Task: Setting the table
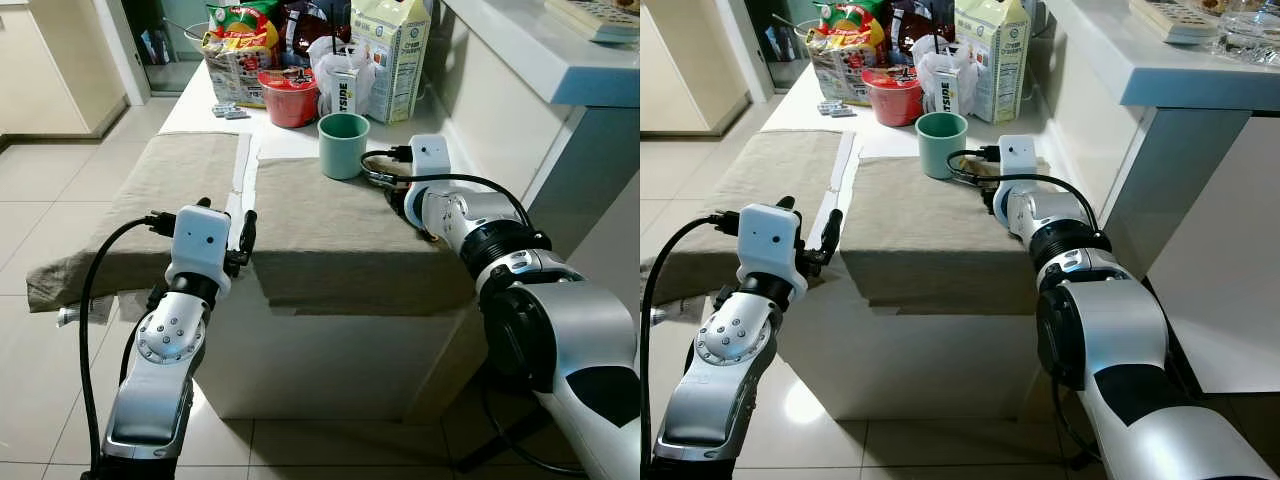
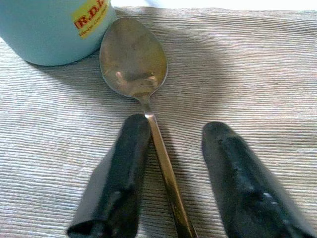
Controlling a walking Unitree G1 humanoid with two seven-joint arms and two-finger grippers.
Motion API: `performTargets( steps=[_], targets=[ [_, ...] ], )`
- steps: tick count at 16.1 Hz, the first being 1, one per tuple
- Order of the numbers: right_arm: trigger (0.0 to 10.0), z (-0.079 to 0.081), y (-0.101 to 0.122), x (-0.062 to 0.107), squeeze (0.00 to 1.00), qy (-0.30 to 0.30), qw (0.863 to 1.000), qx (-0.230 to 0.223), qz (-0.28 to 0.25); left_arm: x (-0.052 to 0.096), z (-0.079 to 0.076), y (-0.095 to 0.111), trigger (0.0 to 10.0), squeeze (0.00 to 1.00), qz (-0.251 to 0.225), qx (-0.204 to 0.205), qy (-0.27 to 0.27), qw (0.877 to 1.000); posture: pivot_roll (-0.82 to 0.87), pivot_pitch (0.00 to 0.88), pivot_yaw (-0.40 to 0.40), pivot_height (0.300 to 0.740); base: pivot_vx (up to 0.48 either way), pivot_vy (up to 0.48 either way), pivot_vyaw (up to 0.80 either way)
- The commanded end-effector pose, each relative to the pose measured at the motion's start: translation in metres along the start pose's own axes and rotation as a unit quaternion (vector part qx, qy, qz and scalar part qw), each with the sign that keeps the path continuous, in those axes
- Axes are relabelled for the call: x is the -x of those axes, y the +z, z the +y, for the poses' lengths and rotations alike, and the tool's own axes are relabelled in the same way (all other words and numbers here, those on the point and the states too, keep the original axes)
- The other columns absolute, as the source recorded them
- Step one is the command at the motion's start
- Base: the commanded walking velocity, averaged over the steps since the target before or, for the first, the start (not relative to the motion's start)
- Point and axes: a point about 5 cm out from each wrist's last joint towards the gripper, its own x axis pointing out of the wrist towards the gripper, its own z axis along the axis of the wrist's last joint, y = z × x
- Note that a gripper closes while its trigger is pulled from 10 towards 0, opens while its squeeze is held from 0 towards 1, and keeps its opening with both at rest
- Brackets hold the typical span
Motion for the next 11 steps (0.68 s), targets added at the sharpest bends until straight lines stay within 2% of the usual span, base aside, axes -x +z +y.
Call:
performTargets(
  steps=[1,8,11],
  targets=[
    [0.0,0.005,-0.021,-0.004,0.0,0.011,0.999,-0.014,0.038,-0.002,0.002,0.002,10.0,0.0,-0.004,-0.005,-0.002,1.0,-0.04,0.0,0.032,0.74,0.0,0.0,0.0],
    [0.0,0.009,-0.001,-0.002,0.0,0.007,1.0,-0.004,-0.014,-0.003,0.002,0.003,10.0,0.0,-0.005,-0.007,-0.004,1.0,-0.04,0.0,0.043,0.74,0.0,0.0,0.0],
    [0.0,0.013,0.019,0.002,0.0,-0.001,0.997,0.019,-0.081,-0.002,0.004,0.003,10.0,0.0,-0.004,-0.009,-0.003,1.0,-0.04,0.0,0.05,0.74,0.0,0.0,0.0]
  ],
)
